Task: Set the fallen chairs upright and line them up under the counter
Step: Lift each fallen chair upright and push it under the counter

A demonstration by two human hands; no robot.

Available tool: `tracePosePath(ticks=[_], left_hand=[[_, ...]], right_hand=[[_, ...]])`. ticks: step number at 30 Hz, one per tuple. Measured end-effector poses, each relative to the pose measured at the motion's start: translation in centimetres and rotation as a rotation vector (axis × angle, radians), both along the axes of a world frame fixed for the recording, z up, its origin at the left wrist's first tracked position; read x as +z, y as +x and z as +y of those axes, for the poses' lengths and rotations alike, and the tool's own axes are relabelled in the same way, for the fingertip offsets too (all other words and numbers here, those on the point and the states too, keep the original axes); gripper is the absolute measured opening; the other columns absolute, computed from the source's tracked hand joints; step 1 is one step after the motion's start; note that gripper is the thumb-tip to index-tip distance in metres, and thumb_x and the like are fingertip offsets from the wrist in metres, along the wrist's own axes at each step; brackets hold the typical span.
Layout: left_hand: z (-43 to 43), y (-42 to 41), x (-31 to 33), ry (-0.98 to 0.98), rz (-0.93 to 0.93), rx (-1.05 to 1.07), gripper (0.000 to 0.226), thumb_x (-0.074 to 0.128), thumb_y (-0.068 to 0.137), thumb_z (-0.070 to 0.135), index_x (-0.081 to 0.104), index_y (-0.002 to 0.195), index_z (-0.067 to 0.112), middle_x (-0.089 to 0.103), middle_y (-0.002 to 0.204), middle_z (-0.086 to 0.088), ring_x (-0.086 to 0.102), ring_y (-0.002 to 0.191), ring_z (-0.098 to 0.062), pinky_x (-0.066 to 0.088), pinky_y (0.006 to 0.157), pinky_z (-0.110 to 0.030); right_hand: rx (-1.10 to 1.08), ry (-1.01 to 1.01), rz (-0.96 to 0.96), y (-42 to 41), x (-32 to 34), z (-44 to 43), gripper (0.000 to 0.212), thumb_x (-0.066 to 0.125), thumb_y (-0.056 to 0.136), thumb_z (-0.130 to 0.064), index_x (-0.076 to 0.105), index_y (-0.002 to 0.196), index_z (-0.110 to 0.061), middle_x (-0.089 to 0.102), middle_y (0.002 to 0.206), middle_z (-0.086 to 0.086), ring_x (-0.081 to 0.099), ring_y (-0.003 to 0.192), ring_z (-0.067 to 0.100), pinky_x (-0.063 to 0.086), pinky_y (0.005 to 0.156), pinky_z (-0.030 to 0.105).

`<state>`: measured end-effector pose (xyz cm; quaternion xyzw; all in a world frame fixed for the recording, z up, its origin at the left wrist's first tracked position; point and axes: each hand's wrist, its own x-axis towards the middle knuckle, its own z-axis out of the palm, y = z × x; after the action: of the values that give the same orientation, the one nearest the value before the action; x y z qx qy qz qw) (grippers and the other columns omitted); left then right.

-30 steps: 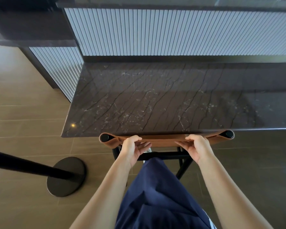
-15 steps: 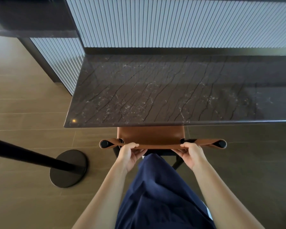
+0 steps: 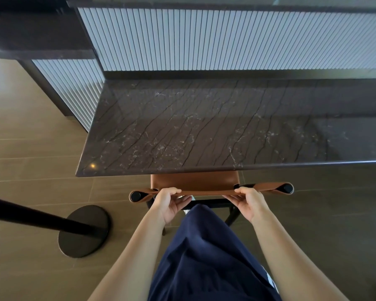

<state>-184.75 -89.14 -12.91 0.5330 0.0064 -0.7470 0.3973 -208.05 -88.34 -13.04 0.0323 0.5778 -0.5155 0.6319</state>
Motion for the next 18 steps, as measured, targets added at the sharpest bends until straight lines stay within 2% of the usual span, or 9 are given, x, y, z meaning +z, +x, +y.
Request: tracePosePath(ticks=[5,10,15,18], left_hand=[[0.05,-0.03,0.26,0.002,0.0,0.018,0.017,0.042,0.091,-0.011,0.053,0.084,0.0,0.054,0.094,-0.02,0.059,0.1,-0.04,0.053,0.089,-0.046],[0.35,-0.06,0.5,0.001,0.001,0.026,0.021,0.04,0.09,-0.012,0.051,0.08,0.002,0.055,0.084,-0.017,0.058,0.098,-0.037,0.058,0.08,-0.046],[0.62,-0.15,0.61,0.01,-0.001,0.032,0.021,0.041,0.091,-0.013,0.051,0.08,0.003,0.054,0.084,-0.016,0.056,0.101,-0.038,0.058,0.075,-0.046],[0.64,0.02,0.63,0.018,-0.006,0.023,0.018,0.043,0.09,-0.013,0.052,0.086,0.002,0.055,0.09,-0.019,0.056,0.107,-0.039,0.057,0.078,-0.046]], right_hand=[[-0.023,-0.005,0.001,0.17,-0.16,-0.03,0.025,0.041,0.086,0.022,0.053,0.095,0.002,0.058,0.099,0.027,0.065,0.09,0.043,0.059,0.057,0.051],[-0.027,-0.001,0.003,0.35,-0.31,0.24,0.025,0.04,0.086,0.021,0.052,0.095,0.001,0.055,0.095,0.024,0.063,0.087,0.041,0.057,0.058,0.051],[-0.015,-0.021,-0.004,0.27,-0.61,0.35,0.025,0.039,0.087,0.021,0.051,0.097,0.001,0.057,0.093,0.023,0.064,0.085,0.04,0.055,0.078,0.058],[0.0,-0.019,-0.007,0.09,-0.57,0.4,0.026,0.04,0.087,0.021,0.051,0.1,0.001,0.057,0.09,0.021,0.065,0.082,0.039,0.057,0.073,0.055]])
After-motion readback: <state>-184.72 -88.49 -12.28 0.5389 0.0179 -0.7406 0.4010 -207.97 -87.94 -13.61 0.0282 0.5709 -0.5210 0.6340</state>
